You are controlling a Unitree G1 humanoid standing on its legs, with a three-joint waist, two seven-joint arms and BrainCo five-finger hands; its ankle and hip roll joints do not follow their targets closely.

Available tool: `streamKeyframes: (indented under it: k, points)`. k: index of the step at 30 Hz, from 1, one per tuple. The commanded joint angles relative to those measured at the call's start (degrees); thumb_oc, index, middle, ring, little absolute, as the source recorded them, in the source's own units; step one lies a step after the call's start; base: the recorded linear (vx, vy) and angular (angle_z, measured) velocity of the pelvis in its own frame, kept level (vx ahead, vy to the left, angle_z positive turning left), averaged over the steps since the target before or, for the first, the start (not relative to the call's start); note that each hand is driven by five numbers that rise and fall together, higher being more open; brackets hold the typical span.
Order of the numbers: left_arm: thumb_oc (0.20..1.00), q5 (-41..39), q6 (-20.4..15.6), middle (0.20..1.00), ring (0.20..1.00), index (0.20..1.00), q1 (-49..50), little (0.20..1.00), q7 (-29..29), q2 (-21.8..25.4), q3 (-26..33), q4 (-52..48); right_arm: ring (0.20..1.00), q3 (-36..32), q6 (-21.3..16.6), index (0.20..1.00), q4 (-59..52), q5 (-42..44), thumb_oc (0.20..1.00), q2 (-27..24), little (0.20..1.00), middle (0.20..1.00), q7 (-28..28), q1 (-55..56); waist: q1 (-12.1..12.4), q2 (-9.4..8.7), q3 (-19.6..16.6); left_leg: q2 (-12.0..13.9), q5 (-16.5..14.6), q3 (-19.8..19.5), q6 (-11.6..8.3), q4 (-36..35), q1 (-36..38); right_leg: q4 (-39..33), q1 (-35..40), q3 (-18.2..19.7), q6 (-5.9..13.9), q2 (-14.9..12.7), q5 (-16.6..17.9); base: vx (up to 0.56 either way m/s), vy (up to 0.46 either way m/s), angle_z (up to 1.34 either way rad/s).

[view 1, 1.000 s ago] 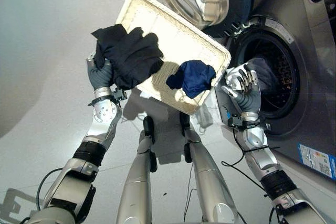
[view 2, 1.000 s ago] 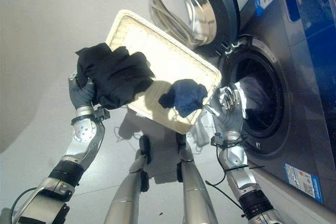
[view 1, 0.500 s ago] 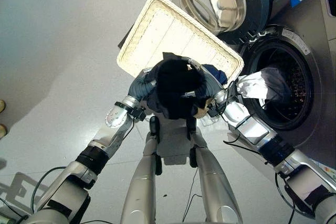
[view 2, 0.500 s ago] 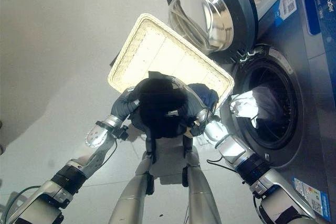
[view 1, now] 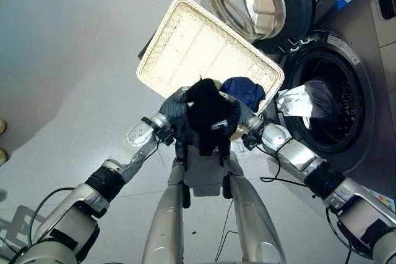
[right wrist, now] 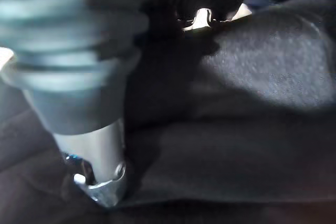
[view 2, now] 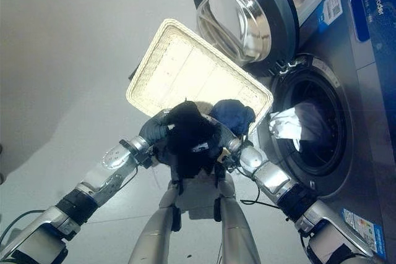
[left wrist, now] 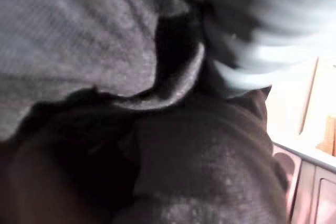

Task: Put the clothes into the washing machine.

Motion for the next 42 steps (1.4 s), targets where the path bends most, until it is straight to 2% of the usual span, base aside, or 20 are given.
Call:
streamKeyframes:
  k: [1,2,3,4,5,10,11,15,17,18,19,23,26,28,29,31,34,38,41,42]
  points:
    - [0.2,-2.12,-3.39,0.2,0.2,0.2,-3.83,0.2,-2.48,-2.41,-0.09,-9.19,1.0,3.6,5.04,1.0,-3.74,10.0,1.0,0.61,1.0,1.0,8.69,-0.4,-0.56,1.82,-0.93,-2.21,-3.54,2.42,-0.34,2.51,-0.92,-0.28,1.96,-4.57,3.64,0.55,-3.86,-0.01,-0.018,-0.04]
    - [0.2,-2.27,-3.45,0.2,0.2,0.2,-3.9,0.2,-2.49,-2.26,-0.21,-9.21,0.9,3.78,5.62,0.9,-3.7,11.08,0.9,0.6,0.9,0.9,9.38,-0.38,-0.54,1.81,-0.93,-2.18,-3.49,2.45,-0.35,2.44,-0.92,-0.3,1.95,-4.61,3.62,0.56,-3.83,0.0,-0.019,-0.05]
    - [0.2,-2.38,-3.57,0.2,0.2,0.2,-3.94,0.2,-2.55,-2.17,-0.5,-9.17,0.718,4.12,6.79,0.718,-3.69,13.61,0.718,0.7,0.718,0.718,10.54,-0.27,-0.49,1.79,-0.93,-2.16,-3.4,2.44,-0.34,2.34,-0.91,-0.38,1.96,-4.65,3.59,0.58,-3.76,0.0,-0.034,-0.08]
    - [0.2,-2.65,-3.48,0.2,0.2,0.2,-4.09,0.2,-2.43,-1.94,-1.21,-9.39,0.263,4.59,8.35,0.263,-3.61,18.4,0.263,1.21,0.263,0.263,11.9,0.29,-0.38,1.73,-0.93,-2.14,-3.3,2.35,-0.39,2.3,-0.94,-0.48,1.99,-4.8,3.57,0.56,-3.68,0.0,-0.045,-0.1]
    - [0.2,-2.86,-3.64,0.2,0.2,0.2,-4.34,0.2,-2.28,-1.89,-1.82,-9.23,0.2,4.89,9.02,0.2,-3.29,21.62,0.2,1.63,0.2,0.2,12.68,0.57,-0.35,1.71,-0.93,-2.15,-3.23,2.33,-0.42,2.35,-1.09,-0.51,1.89,-4.85,3.52,0.56,-3.6,0.0,-0.043,-0.11]
    - [0.2,-2.54,-4.39,0.2,0.2,0.2,-4.45,0.2,-1.55,-2.06,-2.63,-8.77,0.2,5.18,10.94,0.2,-2.61,27.01,0.2,2.71,0.2,0.2,14.14,1.35,-0.29,1.61,-0.93,-2.09,-3.13,2.32,-0.51,2.47,-1.46,-0.62,1.61,-4.98,3.51,0.56,-3.39,0.0,-0.02,-0.03]
    - [0.2,-1.56,-5.24,0.2,0.2,0.2,-4.18,0.2,-0.79,-2.28,-2.85,-8.54,0.2,5.3,13.69,0.2,-1.65,30.35,0.2,3.84,0.2,0.2,14.92,2.21,-0.22,1.49,-0.93,-2.1,-3.05,2.31,-0.61,2.56,-1.92,-0.92,1.21,-5.03,3.5,0.57,-3.09,0.0,-0.052,-0.03]
    - [0.2,1.15,-6.82,0.2,0.2,0.2,-3.87,0.2,1.07,-2.26,-2.98,-8.65,0.2,5.7,16.46,0.2,0.71,33.39,0.2,4.88,0.2,0.2,16.82,3.12,-0.02,1.33,-0.93,-2.12,-2.76,2.42,-0.61,1.85,-2.11,-2.02,0.96,-5.23,3.53,0.56,-2.29,-0.01,-0.042,-0.06]
    - [0.448,2.46,-6.98,0.448,0.448,0.448,-3.89,0.448,2.24,-2.39,-3.39,-8.87,0.2,5.91,17.01,0.2,1.54,35.59,0.2,4.86,0.2,0.2,17.73,3.26,0.06,1.45,-0.93,-2.13,-2.64,2.34,-0.63,1.82,-2.45,-1.95,0.66,-5.22,3.48,0.57,-2.27,0.0,-0.026,-0.07]
    - [0.523,2.61,-6.73,0.523,0.523,0.523,-3.84,0.523,2.48,-2.35,-3.5,-8.99,0.2,5.96,17.04,0.2,1.6,36.97,0.2,4.88,0.2,0.2,18.0,3.47,0.04,1.52,-0.93,-2.13,-2.53,2.34,-0.63,1.83,-2.59,-1.87,0.55,-5.08,3.41,0.64,-2.24,0.0,0.0,0.0]
    - [1.0,4.0,-6.31,1.0,1.0,1.0,-3.77,1.0,3.83,-2.39,-3.73,-8.98,0.2,5.99,17.01,0.2,1.98,39.01,0.2,4.99,0.2,0.2,18.38,3.82,0.08,1.63,-0.93,-2.22,-2.53,2.23,-0.62,1.97,-2.81,-1.76,0.36,-5.09,3.41,0.6,-2.23,0.0,0.0,0.0]
    - [1.0,7.98,-5.03,1.0,1.0,1.0,-4.05,1.0,10.15,-2.29,-4.01,-8.46,0.2,5.4,16.91,0.2,2.63,42.86,0.2,5.75,0.2,0.2,18.56,4.54,0.03,1.81,-0.93,-2.34,-2.43,2.11,-0.6,2.33,-3.32,-1.42,-0.12,-4.95,3.35,0.67,-2.22,0.0,0.0,0.0]
    - [1.0,19.35,-1.52,1.0,1.0,1.0,-3.71,1.0,26.72,-1.87,-3.5,-6.09,0.2,4.35,16.69,0.2,4.04,46.43,0.2,6.74,0.2,0.2,19.79,6.06,0.07,2.25,-0.93,-2.55,-2.38,1.88,-0.59,2.82,-4.04,-1.03,-0.74,-4.87,3.43,0.55,-2.31,0.0,-0.047,-0.06]
    - [1.0,23.54,-0.17,1.0,1.0,1.0,-3.47,1.0,32.32,-1.52,-2.97,-5.11,0.2,3.66,17.47,0.2,4.42,47.52,0.2,6.86,0.2,0.2,19.97,6.51,0.11,2.43,-0.93,-2.65,-2.39,1.73,-0.62,3.06,-4.29,-0.86,-0.87,-4.83,3.41,0.52,-2.48,0.01,-0.042,-0.06]
    - [1.0,29.0,3.93,1.0,1.0,1.0,-3.17,1.0,40.24,-0.9,-2.01,-3.92,0.2,2.78,18.36,0.2,5.25,48.14,0.2,7.03,0.2,0.2,20.6,7.03,0.23,2.63,-0.93,-2.77,-2.48,1.53,-0.63,3.36,-4.46,-0.5,-0.96,-4.81,3.41,0.45,-2.82,0.01,-0.053,-0.03]
    - [1.0,32.8,8.01,1.0,1.0,1.0,-3.18,1.0,45.63,-0.01,-0.45,-1.81,0.2,1.47,19.48,0.2,6.65,49.96,0.2,7.36,0.2,0.2,20.84,7.33,0.42,2.82,-0.93,-2.84,-2.71,1.49,-0.8,3.81,-4.59,-0.29,-0.83,-5.02,3.49,0.09,-3.2,0.01,-0.069,-0.01]
    - [1.0,35.62,12.31,1.0,1.0,1.0,-2.77,1.0,50.03,1.27,2.32,-0.31,0.2,-0.79,20.02,0.2,8.7,52.02,0.2,7.19,0.2,0.2,21.74,8.18,0.63,3.14,-0.93,-2.88,-2.98,1.5,-1.09,4.33,-4.68,0.31,-0.91,-5.31,3.53,-0.26,-3.68,0.02,-0.061,0.0]
    - [1.0,33.89,15.23,1.0,1.0,1.0,-2.72,1.0,52.12,2.73,4.91,1.7,0.2,-3.45,18.69,0.2,10.31,55.61,0.2,6.83,0.2,0.2,21.66,8.96,0.6,3.57,-0.93,-2.78,-3.12,1.64,-1.42,4.53,-4.63,1.1,-1.03,-5.34,3.63,-0.38,-4.23,0.02,-0.054,0.01]
    - [1.0,30.36,15.54,1.0,1.0,1.0,-2.45,1.0,52.26,3.25,7.15,4.08,0.2,-6.13,15.17,0.2,11.63,60.86,0.2,6.63,0.2,0.2,21.26,9.49,0.43,3.92,-0.93,-2.68,-3.34,1.78,-1.62,5.04,-4.67,2.11,-1.3,-5.25,3.66,-0.44,-4.81,0.03,-0.043,0.03]
    - [1.0,24.69,14.42,1.0,1.0,1.0,-1.51,1.0,51.38,2.89,9.05,6.36,0.2,-8.73,10.38,0.2,12.54,65.45,0.2,6.54,0.2,0.2,19.88,9.72,0.25,4.45,-0.93,-2.62,-3.39,1.99,-1.84,5.31,-4.69,2.79,-1.5,-5.15,3.71,-0.47,-5.21,0.03,-0.025,0.01]
